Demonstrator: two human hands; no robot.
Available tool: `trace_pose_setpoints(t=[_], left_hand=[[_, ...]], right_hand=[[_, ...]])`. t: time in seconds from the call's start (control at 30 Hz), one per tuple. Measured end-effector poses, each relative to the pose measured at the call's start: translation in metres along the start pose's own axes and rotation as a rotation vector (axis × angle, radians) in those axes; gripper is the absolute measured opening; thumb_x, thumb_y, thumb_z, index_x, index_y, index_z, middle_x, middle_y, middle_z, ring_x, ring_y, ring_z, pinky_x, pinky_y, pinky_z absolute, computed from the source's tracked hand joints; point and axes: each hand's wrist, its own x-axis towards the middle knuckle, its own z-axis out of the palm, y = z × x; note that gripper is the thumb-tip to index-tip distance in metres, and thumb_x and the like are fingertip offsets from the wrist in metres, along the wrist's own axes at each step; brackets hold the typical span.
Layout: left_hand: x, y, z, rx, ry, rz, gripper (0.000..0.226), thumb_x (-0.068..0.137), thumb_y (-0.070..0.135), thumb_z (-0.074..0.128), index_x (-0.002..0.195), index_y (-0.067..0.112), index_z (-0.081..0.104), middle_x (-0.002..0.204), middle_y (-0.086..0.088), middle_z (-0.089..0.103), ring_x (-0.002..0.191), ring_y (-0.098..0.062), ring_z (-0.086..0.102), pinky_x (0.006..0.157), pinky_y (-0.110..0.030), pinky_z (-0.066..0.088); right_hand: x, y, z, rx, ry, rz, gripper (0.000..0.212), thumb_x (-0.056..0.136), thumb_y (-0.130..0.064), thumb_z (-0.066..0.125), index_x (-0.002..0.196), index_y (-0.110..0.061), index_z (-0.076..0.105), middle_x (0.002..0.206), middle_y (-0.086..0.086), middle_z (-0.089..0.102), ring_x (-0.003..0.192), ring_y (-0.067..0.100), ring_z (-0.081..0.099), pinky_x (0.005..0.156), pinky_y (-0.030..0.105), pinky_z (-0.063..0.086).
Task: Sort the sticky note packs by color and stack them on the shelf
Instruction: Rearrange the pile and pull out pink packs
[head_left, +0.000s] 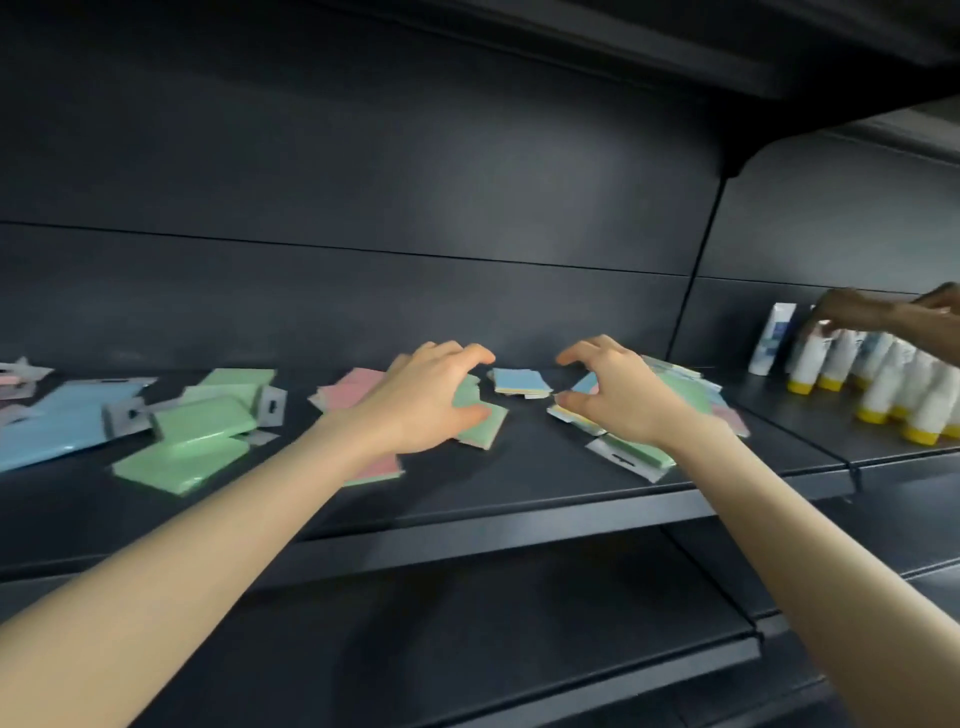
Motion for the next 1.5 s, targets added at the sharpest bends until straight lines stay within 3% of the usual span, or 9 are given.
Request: trace_pose_setpoints(t=[0.27, 0.6, 0.7, 0.87, 1.17, 1.23, 1.3, 1.37, 1.5], left_hand=[[0.063, 0.067, 0.031, -0.011, -0.030, 0.025, 0.051, 0.092, 0.038, 0.055, 0.138, 0.026, 0.038, 0.135, 0.005, 0.046, 0.124, -0.017, 0.038, 0.101, -0.034, 0.031], [0.145, 0.074, 0.097, -0.040, -0.148, -0.027, 0.053, 0.091, 0.039, 0.056, 0.138, 0.024, 0.038, 0.136, 0.001, 0.047, 0.125, -0.018, 0.040, 0.099, -0.034, 0.037], [0.163, 0.070, 0.119, -0.082, -0.195, -0.101, 0.059, 0.090, 0.045, 0.056, 0.140, 0.021, 0.037, 0.137, 0.002, 0.046, 0.126, -0.016, 0.041, 0.090, -0.026, 0.036], [0.180, 0.064, 0.147, -0.045, -0.255, -0.249, 0.068, 0.082, 0.062, 0.056, 0.131, 0.016, 0.042, 0.132, -0.001, 0.049, 0.119, -0.021, 0.046, 0.086, -0.033, 0.041], [0.186, 0.075, 0.159, -0.085, -0.299, -0.426, 0.078, 0.078, 0.065, 0.058, 0.131, 0.009, 0.044, 0.135, -0.004, 0.048, 0.121, -0.021, 0.047, 0.094, -0.033, 0.043], [0.187, 0.079, 0.163, -0.127, -0.292, -0.486, 0.074, 0.075, 0.064, 0.063, 0.125, 0.011, 0.049, 0.127, -0.003, 0.050, 0.114, -0.019, 0.050, 0.093, -0.031, 0.043], [0.189, 0.081, 0.167, -0.213, -0.273, -0.551, 0.056, 0.066, 0.067, 0.069, 0.096, 0.023, 0.050, 0.104, -0.001, 0.048, 0.093, -0.016, 0.047, 0.082, -0.027, 0.038], [0.189, 0.086, 0.169, -0.295, -0.237, -0.616, 0.059, 0.053, 0.071, 0.072, 0.079, 0.025, 0.047, 0.092, 0.004, 0.044, 0.079, -0.014, 0.042, 0.072, -0.026, 0.032], [0.188, 0.097, 0.176, -0.462, -0.104, -0.710, 0.061, 0.063, 0.048, 0.083, 0.100, 0.002, 0.067, 0.089, 0.001, 0.062, 0.078, -0.012, 0.056, 0.068, -0.024, 0.037]], right_hand=[[0.002, 0.096, -0.031, 0.017, 0.006, 0.059, 0.043, 0.089, -0.021, 0.062, 0.130, -0.014, 0.051, 0.135, 0.007, 0.044, 0.121, 0.025, 0.045, 0.090, 0.024, 0.032], [0.046, 0.180, -0.005, 0.061, -0.040, 0.096, 0.044, 0.088, -0.022, 0.062, 0.130, -0.015, 0.051, 0.131, 0.007, 0.049, 0.116, 0.023, 0.050, 0.083, 0.023, 0.032], [0.061, 0.198, 0.008, 0.099, -0.098, 0.099, 0.045, 0.088, -0.024, 0.063, 0.130, -0.015, 0.051, 0.131, 0.006, 0.052, 0.114, 0.021, 0.054, 0.087, 0.026, 0.041], [0.087, 0.219, 0.026, 0.171, -0.093, 0.105, 0.053, 0.083, -0.033, 0.067, 0.131, -0.016, 0.051, 0.131, 0.005, 0.051, 0.110, 0.024, 0.054, 0.080, 0.031, 0.046], [0.110, 0.247, 0.044, 0.174, -0.154, -0.019, 0.068, 0.075, -0.049, 0.072, 0.131, -0.020, 0.049, 0.132, 0.001, 0.052, 0.122, 0.022, 0.045, 0.104, 0.043, 0.036], [0.110, 0.254, 0.045, 0.202, -0.155, -0.046, 0.068, 0.075, -0.046, 0.073, 0.132, -0.020, 0.048, 0.132, 0.001, 0.052, 0.122, 0.021, 0.044, 0.104, 0.044, 0.036], [0.111, 0.262, 0.044, 0.248, -0.163, -0.063, 0.067, 0.074, -0.042, 0.075, 0.132, -0.021, 0.048, 0.131, 0.001, 0.053, 0.122, 0.021, 0.045, 0.104, 0.044, 0.036], [0.113, 0.267, 0.043, 0.295, -0.168, -0.078, 0.067, 0.073, -0.038, 0.077, 0.131, -0.020, 0.048, 0.130, 0.001, 0.054, 0.124, 0.021, 0.045, 0.105, 0.044, 0.036], [0.113, 0.274, 0.049, 0.382, -0.137, -0.091, 0.067, 0.070, -0.036, 0.080, 0.128, -0.019, 0.050, 0.123, 0.000, 0.058, 0.117, 0.022, 0.051, 0.102, 0.044, 0.038]])
